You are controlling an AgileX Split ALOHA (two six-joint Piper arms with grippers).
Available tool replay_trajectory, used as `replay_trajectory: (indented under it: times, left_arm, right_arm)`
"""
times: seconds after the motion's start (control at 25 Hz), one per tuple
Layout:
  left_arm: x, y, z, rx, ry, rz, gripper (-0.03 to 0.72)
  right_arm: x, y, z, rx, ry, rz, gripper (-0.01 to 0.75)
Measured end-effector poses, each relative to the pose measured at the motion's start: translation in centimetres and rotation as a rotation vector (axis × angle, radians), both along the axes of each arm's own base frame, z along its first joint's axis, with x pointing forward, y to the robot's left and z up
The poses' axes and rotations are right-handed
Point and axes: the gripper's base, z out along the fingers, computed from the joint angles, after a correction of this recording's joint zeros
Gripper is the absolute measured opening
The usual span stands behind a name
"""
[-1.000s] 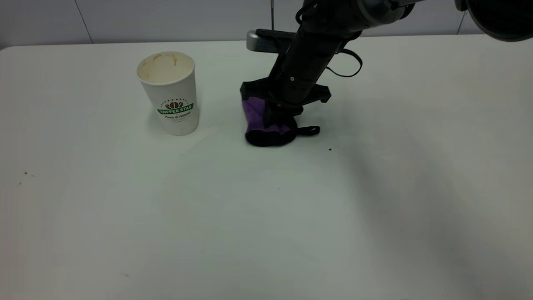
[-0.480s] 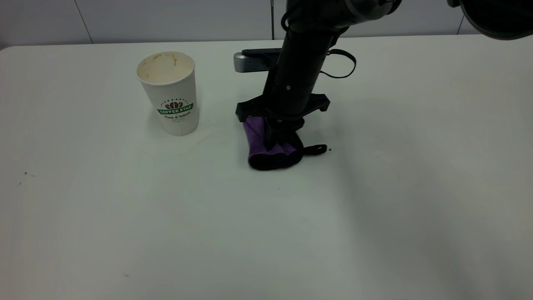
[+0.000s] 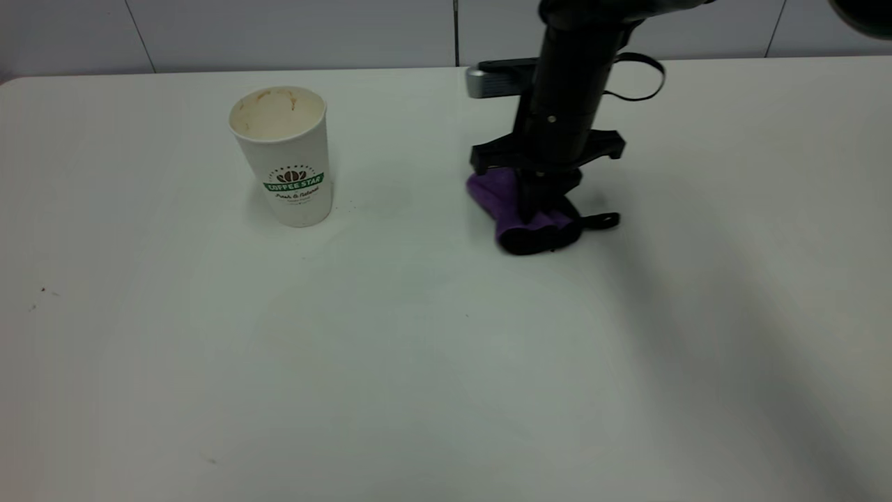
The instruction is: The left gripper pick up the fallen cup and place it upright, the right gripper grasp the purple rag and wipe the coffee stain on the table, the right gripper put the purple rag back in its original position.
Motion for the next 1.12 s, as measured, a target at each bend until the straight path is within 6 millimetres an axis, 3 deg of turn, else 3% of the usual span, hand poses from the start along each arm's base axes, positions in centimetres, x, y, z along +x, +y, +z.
replay_trajectory:
  times: [0.36,0.52,0.64,0.76,0.84,1.0,1.12]
  left_arm:
    - [0.0,0.0,0.0,0.000,0.000,0.000,0.462]
    - [0.0,0.0,0.0,0.000,0.000,0.000,0.462]
    - [0.0,0.0,0.0,0.000,0.000,0.000,0.462]
    - [0.0,0.0,0.0,0.004,0.000,-0.003,0.462]
    - [0.0,0.0,0.0,0.000,0.000,0.000,0.462]
    - [0.0,0.0,0.0,0.000,0.000,0.000,0.462]
    - [0.0,0.0,0.0,0.000,0.000,0.000,0.462]
  right_arm:
    - [3.0,-12.4,0.1,-0.069,0.068,-0.191,0.062]
    - [3.2,-14.9,0.5,-0.064,0.098,-0.200,0.103]
    - [3.2,-15.3,1.7,-0.100,0.141,-0.165,0.242]
    - [3.9,-15.5,4.9,-0.144,0.094,-0.095,0.499]
    - [4.4,-15.6,8.2,-0.156,0.025,-0.061,0.657]
    - [3.7,-15.8,15.1,-0.146,-0.070,-0.050,0.725]
    - [0.5,-16.0,20.9,-0.133,-0.093,-0.054,0.728]
